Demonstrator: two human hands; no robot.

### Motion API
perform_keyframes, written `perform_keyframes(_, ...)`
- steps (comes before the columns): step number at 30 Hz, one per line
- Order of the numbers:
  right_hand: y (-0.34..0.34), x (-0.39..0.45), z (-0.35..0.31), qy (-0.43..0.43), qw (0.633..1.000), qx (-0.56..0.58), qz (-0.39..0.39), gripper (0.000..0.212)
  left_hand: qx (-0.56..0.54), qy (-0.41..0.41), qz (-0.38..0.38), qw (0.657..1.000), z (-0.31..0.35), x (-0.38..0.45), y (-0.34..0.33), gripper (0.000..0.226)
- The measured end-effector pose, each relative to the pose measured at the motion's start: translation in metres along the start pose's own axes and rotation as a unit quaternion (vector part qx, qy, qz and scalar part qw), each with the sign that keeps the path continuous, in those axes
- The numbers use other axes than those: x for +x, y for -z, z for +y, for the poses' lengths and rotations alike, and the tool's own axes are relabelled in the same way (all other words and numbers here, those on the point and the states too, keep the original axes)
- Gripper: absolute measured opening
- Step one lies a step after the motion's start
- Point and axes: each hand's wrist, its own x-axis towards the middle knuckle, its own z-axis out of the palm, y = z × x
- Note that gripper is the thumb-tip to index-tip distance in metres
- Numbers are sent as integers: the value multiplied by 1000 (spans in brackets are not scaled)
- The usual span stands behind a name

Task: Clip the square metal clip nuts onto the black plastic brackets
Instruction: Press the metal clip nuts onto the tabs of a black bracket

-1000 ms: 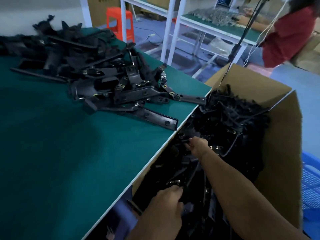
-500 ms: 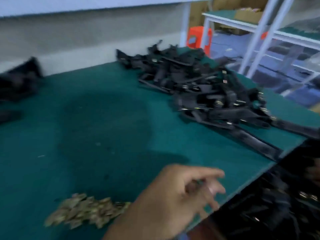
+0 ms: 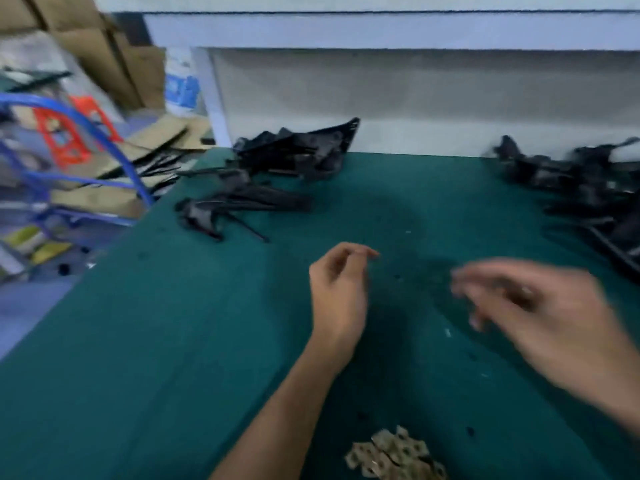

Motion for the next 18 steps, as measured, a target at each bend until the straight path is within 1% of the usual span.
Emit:
perform_keyframes(1, -26, 37, -18, 26, 1000, -5, 6, 13, 34, -20, -6, 999, -2, 2, 0, 21)
perform_keyframes(2, -53, 75, -18, 45, 999, -20, -10, 15, 76, -42, -16, 996, -3, 2, -2, 20)
perform_keyframes(4, -109, 145, -20, 11, 999, -21, -39, 18, 140, -69, -40, 987, -6, 1, -6, 20)
perform_keyframes(5, -133, 173, -21, -2, 998, -28, -50, 20, 154, -72, -46, 984, -7, 1, -7, 22)
perform_keyframes(7, -171, 214, -21, -5, 995, -50, -85, 35, 140, -54, -32, 988, -7, 2, -4, 25)
perform_keyframes(9, -196, 240, -21, -25, 987, -73, -144, 52, 78, -7, 10, 997, -5, 6, 1, 27)
perform_keyframes(10, -204, 248, -20, -31, 980, -94, -172, 53, 41, 26, 26, 998, -4, 8, 3, 28)
perform_keyframes(11, -208, 252, -21, -32, 972, -125, -195, 48, 12, 53, 35, 998, -4, 9, 4, 29)
perform_keyframes(12, -210, 255, -21, -25, 968, -150, -201, 40, 1, 65, 38, 997, -3, 9, 4, 29)
perform_keyframes(14, -206, 257, -17, -14, 966, -183, -185, 28, 14, 48, 30, 998, -1, 7, 2, 29)
perform_keyframes(15, -201, 255, -15, -12, 967, -186, -175, 30, 25, 33, 24, 999, 0, 5, 1, 27)
perform_keyframes(18, -177, 239, -12, -6, 979, -173, -111, 46, 45, 12, 20, 999, 1, -1, -1, 24)
